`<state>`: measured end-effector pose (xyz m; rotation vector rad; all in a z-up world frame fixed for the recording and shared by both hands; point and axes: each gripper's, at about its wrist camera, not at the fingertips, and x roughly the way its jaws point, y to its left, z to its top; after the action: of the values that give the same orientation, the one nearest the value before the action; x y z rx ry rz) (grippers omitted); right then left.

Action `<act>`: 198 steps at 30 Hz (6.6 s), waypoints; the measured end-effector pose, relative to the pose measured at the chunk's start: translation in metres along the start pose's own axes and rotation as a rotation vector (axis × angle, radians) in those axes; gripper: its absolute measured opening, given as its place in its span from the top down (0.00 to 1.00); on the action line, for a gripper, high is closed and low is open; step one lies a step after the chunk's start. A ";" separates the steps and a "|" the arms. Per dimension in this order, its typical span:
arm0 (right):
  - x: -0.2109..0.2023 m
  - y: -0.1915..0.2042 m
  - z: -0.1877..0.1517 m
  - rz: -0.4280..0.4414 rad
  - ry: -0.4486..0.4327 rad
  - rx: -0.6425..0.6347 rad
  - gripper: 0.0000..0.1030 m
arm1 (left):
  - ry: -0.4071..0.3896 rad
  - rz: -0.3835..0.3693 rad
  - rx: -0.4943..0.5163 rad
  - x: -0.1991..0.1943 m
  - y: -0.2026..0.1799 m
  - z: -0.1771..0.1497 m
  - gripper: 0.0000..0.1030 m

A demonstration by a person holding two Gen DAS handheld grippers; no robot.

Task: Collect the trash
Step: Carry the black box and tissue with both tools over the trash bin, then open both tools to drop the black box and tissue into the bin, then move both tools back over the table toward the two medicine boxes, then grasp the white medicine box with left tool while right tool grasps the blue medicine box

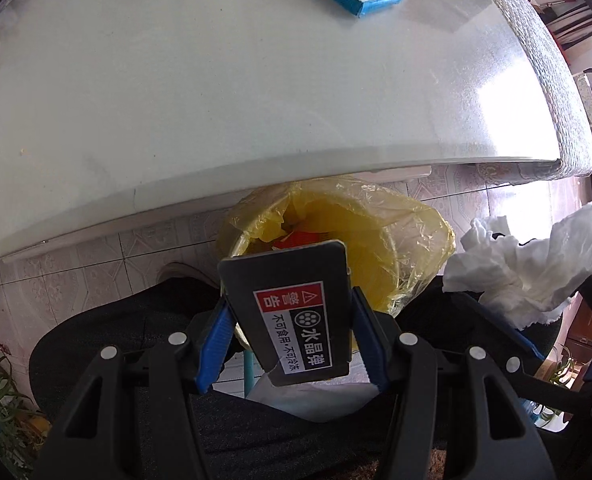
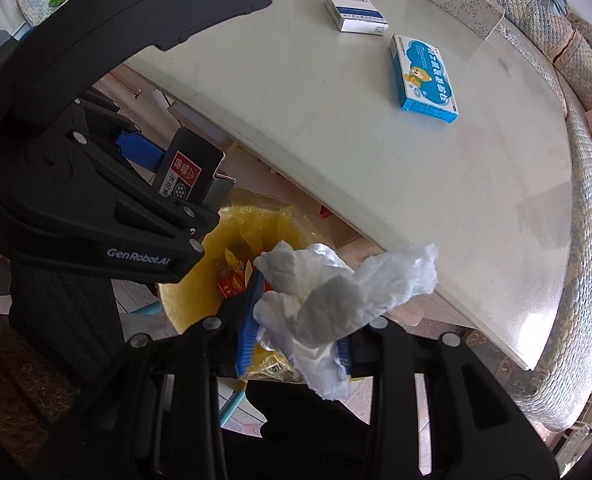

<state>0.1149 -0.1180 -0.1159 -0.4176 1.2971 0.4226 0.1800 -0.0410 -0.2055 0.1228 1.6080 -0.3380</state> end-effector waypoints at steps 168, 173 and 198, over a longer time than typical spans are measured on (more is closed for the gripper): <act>0.045 -0.154 0.182 0.073 0.047 -0.008 0.08 | -0.028 -0.110 -0.650 -0.072 0.105 0.236 0.08; 0.069 -0.150 0.186 0.068 0.071 -0.009 0.08 | -0.018 -0.133 -0.683 -0.054 0.115 0.240 0.08; 0.107 -0.141 0.203 0.067 0.075 0.006 0.08 | -0.002 0.029 -0.728 -0.035 0.116 0.252 0.33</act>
<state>0.3789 -0.1252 -0.1673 -0.3881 1.3877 0.4630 0.4565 0.0007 -0.1949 -0.4101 1.6344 0.2807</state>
